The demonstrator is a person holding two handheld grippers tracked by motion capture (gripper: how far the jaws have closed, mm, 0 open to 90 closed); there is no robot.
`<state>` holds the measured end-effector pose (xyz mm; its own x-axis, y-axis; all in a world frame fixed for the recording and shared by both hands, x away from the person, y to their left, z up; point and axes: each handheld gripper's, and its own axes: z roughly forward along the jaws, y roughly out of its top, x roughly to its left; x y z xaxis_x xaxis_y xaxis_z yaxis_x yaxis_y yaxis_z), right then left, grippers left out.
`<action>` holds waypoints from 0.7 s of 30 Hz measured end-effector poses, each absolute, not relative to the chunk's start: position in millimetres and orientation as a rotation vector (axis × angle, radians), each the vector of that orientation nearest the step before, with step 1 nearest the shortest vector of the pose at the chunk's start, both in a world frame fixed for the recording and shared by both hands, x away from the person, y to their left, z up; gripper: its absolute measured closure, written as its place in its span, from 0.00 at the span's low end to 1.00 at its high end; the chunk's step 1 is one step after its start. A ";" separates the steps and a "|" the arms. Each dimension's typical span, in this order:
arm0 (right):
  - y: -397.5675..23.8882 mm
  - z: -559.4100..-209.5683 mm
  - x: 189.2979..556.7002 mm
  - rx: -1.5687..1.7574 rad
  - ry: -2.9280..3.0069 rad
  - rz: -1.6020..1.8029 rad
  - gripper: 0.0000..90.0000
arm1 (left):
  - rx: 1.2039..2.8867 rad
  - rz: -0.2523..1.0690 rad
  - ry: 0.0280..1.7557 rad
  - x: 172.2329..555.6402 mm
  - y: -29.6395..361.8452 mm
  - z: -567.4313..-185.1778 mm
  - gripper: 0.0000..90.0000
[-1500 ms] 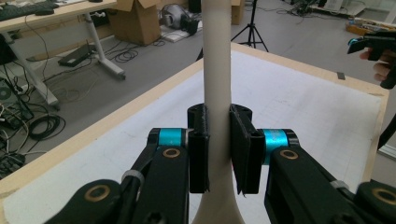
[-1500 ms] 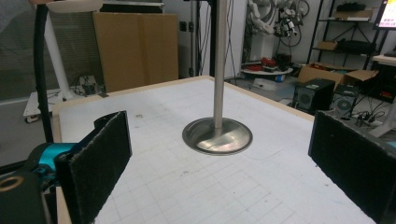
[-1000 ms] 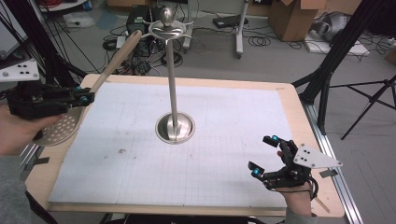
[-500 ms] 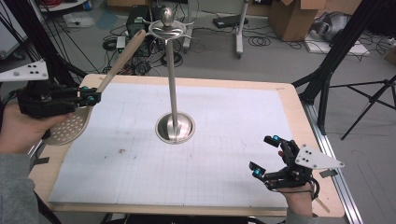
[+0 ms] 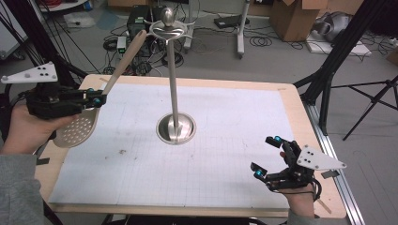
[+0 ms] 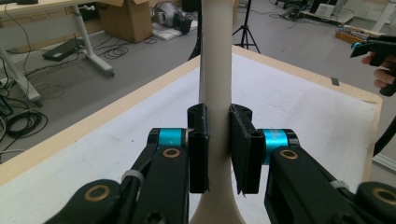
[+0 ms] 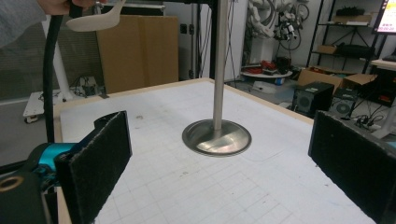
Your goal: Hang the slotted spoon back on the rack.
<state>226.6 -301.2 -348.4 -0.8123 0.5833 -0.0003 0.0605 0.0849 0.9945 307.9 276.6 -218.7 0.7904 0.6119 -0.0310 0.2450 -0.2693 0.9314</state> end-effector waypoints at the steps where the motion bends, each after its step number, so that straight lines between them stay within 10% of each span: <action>1: -301.5 -348.4 226.8 0.632 1.968 1.773 0.05 | 1.856 0.403 0.653 308.4 275.7 -219.1 0.86; 21: -305.5 -348.2 224.2 0.641 1.960 1.770 0.05 | 1.901 0.387 0.680 320.2 252.3 -230.7 0.86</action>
<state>224.2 -305.5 -348.2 -0.8049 0.5934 -0.0033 0.0570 0.0828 0.9949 320.2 252.3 -230.7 0.7875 0.6151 -0.0375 0.2820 -0.3056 0.9094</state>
